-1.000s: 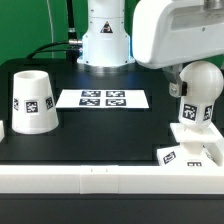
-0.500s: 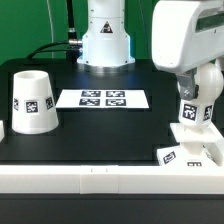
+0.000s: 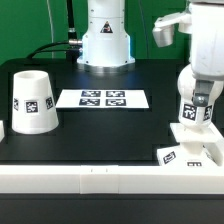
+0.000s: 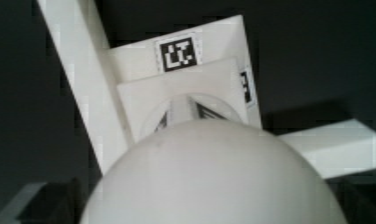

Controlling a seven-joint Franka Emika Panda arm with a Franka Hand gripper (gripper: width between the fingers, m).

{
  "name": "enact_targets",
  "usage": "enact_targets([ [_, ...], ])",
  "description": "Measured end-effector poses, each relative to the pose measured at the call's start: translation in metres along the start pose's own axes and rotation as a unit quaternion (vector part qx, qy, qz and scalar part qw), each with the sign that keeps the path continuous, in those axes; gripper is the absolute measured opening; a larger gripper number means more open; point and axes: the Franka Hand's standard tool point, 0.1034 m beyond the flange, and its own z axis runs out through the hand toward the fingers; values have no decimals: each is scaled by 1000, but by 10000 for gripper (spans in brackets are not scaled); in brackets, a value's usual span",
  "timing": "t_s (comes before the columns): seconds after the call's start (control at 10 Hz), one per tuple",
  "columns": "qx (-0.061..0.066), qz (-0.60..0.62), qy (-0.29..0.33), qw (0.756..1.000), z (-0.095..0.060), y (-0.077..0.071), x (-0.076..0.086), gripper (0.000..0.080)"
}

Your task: Assemble lamp

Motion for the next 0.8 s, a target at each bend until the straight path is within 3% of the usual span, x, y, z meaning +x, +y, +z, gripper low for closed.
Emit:
enact_targets([
  [0.8,-6,-196,-20,980,0,3,-4,677],
])
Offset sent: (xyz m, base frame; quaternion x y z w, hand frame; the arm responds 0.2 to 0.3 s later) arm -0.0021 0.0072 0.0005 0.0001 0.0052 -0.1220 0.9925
